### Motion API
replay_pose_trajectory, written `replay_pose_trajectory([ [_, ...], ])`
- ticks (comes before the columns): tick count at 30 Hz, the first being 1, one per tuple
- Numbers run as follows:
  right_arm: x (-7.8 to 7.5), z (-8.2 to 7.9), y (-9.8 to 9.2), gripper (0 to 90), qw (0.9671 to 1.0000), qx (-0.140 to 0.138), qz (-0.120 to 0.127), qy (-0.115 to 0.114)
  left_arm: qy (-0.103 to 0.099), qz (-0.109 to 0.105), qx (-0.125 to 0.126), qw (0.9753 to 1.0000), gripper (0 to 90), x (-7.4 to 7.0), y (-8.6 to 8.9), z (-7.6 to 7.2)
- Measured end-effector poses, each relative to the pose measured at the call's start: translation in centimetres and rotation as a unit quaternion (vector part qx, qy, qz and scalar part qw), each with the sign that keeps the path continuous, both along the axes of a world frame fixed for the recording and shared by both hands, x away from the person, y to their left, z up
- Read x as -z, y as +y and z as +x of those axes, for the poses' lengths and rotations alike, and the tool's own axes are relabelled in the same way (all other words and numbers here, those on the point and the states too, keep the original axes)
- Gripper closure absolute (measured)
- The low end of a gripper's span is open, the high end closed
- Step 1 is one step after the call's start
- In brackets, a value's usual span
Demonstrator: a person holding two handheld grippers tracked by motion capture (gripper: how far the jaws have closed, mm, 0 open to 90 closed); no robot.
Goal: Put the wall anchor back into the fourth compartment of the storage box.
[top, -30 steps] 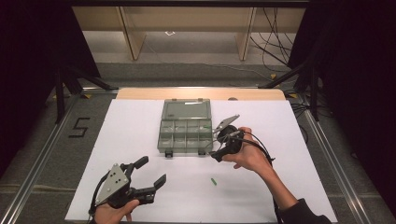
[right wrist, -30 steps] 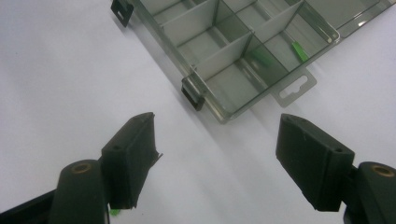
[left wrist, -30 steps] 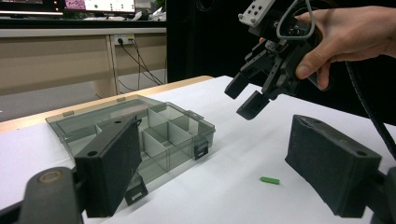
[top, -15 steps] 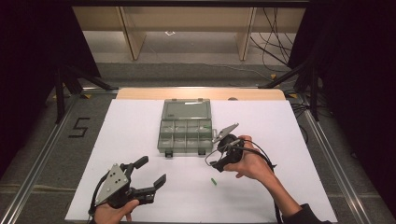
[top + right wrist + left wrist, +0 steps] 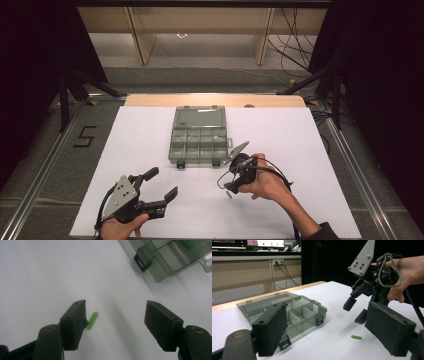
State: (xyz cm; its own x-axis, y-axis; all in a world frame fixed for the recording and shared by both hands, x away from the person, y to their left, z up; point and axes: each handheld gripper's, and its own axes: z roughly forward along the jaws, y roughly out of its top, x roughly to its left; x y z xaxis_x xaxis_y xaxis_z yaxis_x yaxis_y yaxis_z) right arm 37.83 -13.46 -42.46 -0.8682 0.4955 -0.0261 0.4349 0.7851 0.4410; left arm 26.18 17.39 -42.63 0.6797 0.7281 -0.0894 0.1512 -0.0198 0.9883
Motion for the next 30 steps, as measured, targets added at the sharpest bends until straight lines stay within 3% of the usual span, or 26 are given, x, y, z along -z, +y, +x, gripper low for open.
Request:
replay_pose_trajectory([
  [21,2.4,-0.9,1.2,47.8,0.9973,-0.039,-0.044,0.045,0.001,0.0,0.0,1.0,17.0,0.0,0.0,0.0],
  [30,3.0,-0.8,1.3,60.4,0.9969,-0.039,-0.046,0.051,0.001,0.0,0.0,1.0,17.0,0.0,0.0,0.0],
])
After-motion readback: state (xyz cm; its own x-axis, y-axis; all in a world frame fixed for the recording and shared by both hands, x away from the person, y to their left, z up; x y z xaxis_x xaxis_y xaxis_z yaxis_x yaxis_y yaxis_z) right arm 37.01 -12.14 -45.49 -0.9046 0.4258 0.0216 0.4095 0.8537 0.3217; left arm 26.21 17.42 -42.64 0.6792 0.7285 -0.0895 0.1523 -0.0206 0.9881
